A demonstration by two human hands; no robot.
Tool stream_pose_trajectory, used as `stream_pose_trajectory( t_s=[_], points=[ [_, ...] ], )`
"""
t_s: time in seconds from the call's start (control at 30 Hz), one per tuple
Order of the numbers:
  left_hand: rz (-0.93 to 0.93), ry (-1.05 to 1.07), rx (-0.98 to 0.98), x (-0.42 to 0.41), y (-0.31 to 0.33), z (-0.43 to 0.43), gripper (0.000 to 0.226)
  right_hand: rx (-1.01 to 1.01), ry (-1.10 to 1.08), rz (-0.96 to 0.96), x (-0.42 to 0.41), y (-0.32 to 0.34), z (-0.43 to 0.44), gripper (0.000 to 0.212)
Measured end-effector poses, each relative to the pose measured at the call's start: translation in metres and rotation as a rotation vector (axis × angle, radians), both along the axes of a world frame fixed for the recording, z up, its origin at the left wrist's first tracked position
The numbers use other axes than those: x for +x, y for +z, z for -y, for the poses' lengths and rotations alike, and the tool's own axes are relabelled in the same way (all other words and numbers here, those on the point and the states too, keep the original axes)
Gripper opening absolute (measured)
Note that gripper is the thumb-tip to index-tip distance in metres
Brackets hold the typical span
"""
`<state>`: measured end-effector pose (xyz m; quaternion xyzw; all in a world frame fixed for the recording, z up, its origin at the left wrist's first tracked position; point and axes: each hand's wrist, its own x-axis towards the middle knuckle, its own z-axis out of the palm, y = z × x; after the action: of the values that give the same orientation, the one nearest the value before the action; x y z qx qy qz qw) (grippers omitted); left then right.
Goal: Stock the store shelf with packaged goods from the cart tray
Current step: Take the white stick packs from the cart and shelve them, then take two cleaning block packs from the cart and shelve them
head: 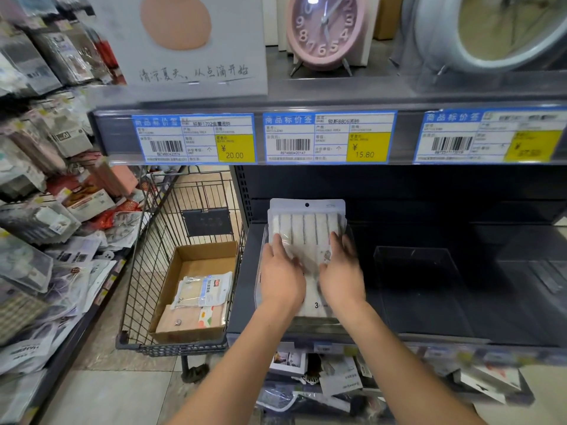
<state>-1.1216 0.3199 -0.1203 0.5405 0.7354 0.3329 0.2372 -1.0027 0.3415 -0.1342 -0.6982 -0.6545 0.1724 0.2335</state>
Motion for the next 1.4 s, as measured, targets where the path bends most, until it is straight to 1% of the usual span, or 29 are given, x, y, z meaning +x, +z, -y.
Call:
stream_pose_trajectory(
  t_s=[0.1, 0.2, 0.37, 0.43, 0.53, 0.6, 0.67, 0.77, 0.87, 1.0, 1.1, 1.23, 1.4],
  points=[
    [-0.045, -0.006, 0.047, -0.002, 0.007, 0.004, 0.061, -0.008, 0.009, 0.007, 0.001, 0.003, 0.004, 0.071],
    [-0.08, -0.004, 0.103, -0.002, 0.011, 0.008, 0.057, 0.008, 0.015, -0.027, 0.005, 0.01, 0.009, 0.07],
    [-0.164, -0.014, 0.119, -0.006, 0.014, 0.013, 0.058, 0.05, 0.085, -0.09, 0.011, 0.022, 0.014, 0.065],
    [-0.198, -0.011, 0.143, -0.011, 0.018, 0.017, 0.057, 0.056, 0.145, -0.07, 0.01, 0.03, 0.016, 0.06],
    [-0.28, -0.013, 0.168, -0.027, 0.03, 0.026, 0.052, 0.015, 0.282, -0.032, -0.002, 0.045, 0.022, 0.052],
    [-0.348, 0.01, 0.142, -0.047, 0.037, 0.035, 0.05, 0.009, 0.371, -0.006, -0.018, 0.051, 0.026, 0.048],
    [-0.396, 0.055, 0.094, -0.075, 0.038, 0.046, 0.049, 0.022, 0.456, 0.001, -0.04, 0.053, 0.03, 0.05],
    [-0.456, 0.135, 0.008, -0.122, 0.035, 0.07, 0.048, 0.025, 0.584, 0.017, -0.082, 0.049, 0.036, 0.054],
    [-0.424, 0.229, -0.082, -0.17, 0.028, 0.101, 0.049, 0.005, 0.682, 0.021, -0.134, 0.04, 0.045, 0.057],
    [-0.42, 0.321, -0.156, -0.239, 0.012, 0.144, 0.049, -0.062, 0.803, 0.059, -0.215, 0.024, 0.061, 0.055],
    [-0.45, 0.36, -0.224, -0.301, 0.0, 0.173, 0.049, -0.093, 0.89, 0.116, -0.284, 0.009, 0.075, 0.05],
    [-0.449, 0.39, -0.264, -0.398, -0.019, 0.203, 0.05, -0.192, 0.918, 0.173, -0.384, -0.016, 0.091, 0.047],
    [-0.406, 0.387, -0.287, -0.522, -0.044, 0.224, 0.049, -0.285, 0.911, 0.232, -0.501, -0.041, 0.099, 0.041]
  ],
)
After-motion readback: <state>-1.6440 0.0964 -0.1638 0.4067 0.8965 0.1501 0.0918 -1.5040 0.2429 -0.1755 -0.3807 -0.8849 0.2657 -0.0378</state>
